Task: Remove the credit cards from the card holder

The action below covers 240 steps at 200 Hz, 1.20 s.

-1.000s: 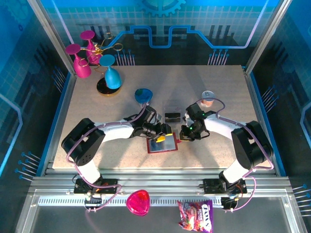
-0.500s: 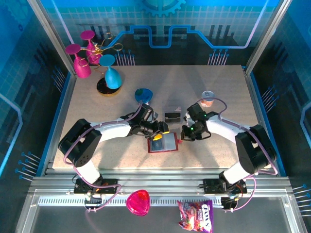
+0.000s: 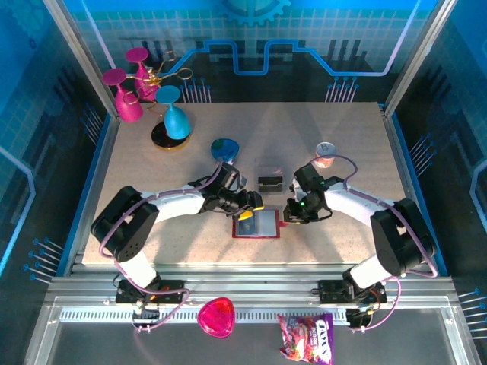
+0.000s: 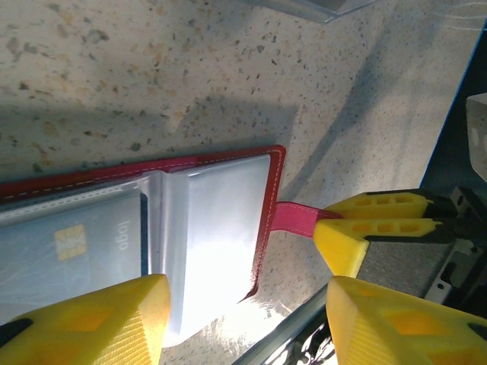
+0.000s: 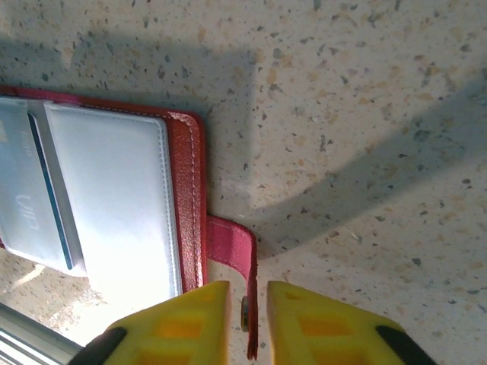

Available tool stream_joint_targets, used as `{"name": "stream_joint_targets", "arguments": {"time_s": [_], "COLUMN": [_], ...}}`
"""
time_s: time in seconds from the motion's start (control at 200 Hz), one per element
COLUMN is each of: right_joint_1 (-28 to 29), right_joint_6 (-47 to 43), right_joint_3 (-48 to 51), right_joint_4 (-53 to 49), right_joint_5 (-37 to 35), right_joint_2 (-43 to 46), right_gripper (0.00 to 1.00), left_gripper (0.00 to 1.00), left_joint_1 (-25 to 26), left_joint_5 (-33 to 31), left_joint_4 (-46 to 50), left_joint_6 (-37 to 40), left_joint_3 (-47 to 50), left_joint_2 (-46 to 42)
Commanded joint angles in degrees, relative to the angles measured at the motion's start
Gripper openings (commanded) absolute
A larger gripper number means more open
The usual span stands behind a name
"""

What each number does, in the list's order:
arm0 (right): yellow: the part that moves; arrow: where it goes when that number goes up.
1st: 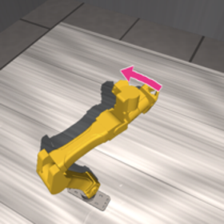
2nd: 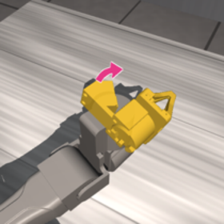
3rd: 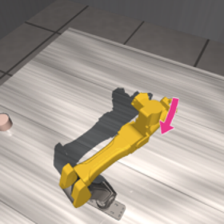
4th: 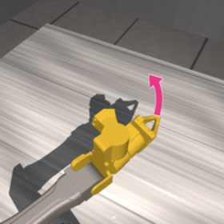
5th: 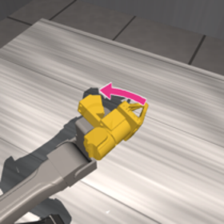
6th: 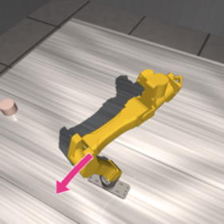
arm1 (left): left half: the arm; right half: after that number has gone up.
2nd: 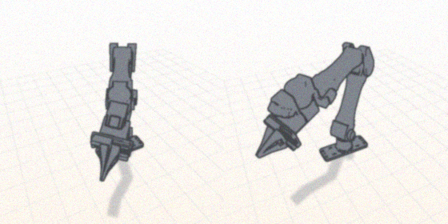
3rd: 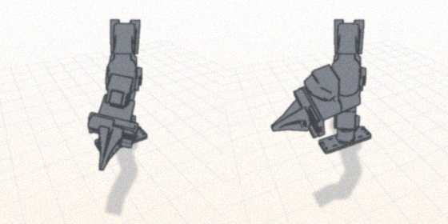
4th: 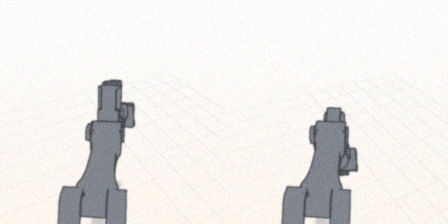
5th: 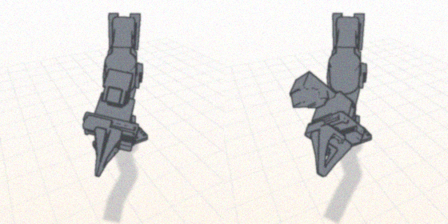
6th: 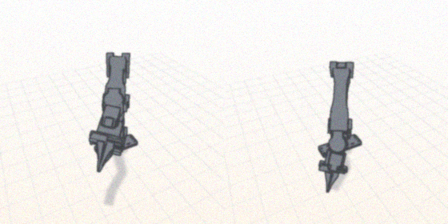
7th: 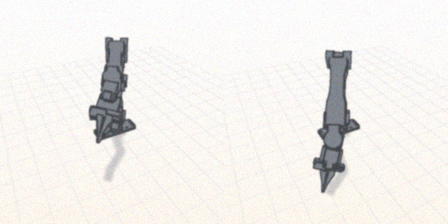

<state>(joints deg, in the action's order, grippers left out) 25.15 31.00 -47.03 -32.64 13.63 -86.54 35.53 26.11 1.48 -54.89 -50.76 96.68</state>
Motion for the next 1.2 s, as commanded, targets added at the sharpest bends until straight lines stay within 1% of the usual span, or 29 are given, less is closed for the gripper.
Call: {"name": "stream_joint_targets", "arguments": {"time_s": [0.0, 0.12, 0.145, 0.335, 0.45, 0.62, 0.795, 1.071, 1.196], "right_joint_1": [0.9, 1.6, 1.8, 4.4, 6.1, 8.3, 10.3, 12.1, 12.6], "right_joint_6": [0.2, 0.7, 0.9, 3.6, 6.0, 9.0, 11.2, 12.3, 13.1], "right_joint_3": [-2.2, -3.0, -4.8, -6.7, -7.0, -7.1, -7.6, -8.8, -8.7], "right_joint_4": [-2.3, -2.8, -2.7, -0.3, 2.9, 7.7, 11.4, 14.0, 16.0], "right_joint_5": [-1.0, -1.0, -0.9, 1.6, 4.4, 7.5, 9.3, 10.2, 11.4], "right_joint_2": [2.0, 2.3, 2.3, 1.2, -0.2, -3.5, -7.7, -12.3, -13.5], "right_gripper": [0.24, 0.26, 0.26, 0.27, 0.28, 0.28, 0.28, 0.25, 0.22], "left_gripper": [0.57, 0.56, 0.56, 0.54, 0.51, 0.43, 0.37, 0.30, 0.29], "left_joint_1": [-1.1, -1.9, -2.0, -2.9, -3.1, -3.4, -3.8, -4.4, -4.5], "left_joint_5": [-1.3, -1.3, -1.3, -0.7, -0.5, 0.1, 0.4, 0.3, 0.3], "left_joint_4": [2.4, 1.9, 1.7, 0.1, -1.1, -2.8, -3.6, -3.8, -3.8], "left_joint_6": [1.9, 1.9, 1.8, 1.6, 1.2, 0.8, 0.8, 0.7, 0.5], "left_joint_3": [1.4, 2.9, 3.1, 5.4, 6.8, 8.8, 10.4, 11.9, 12.3], "left_joint_2": [-2.6, -3.4, -3.6, -3.7, -3.8, -3.8, -4.0, -5.3, -6.0]}}
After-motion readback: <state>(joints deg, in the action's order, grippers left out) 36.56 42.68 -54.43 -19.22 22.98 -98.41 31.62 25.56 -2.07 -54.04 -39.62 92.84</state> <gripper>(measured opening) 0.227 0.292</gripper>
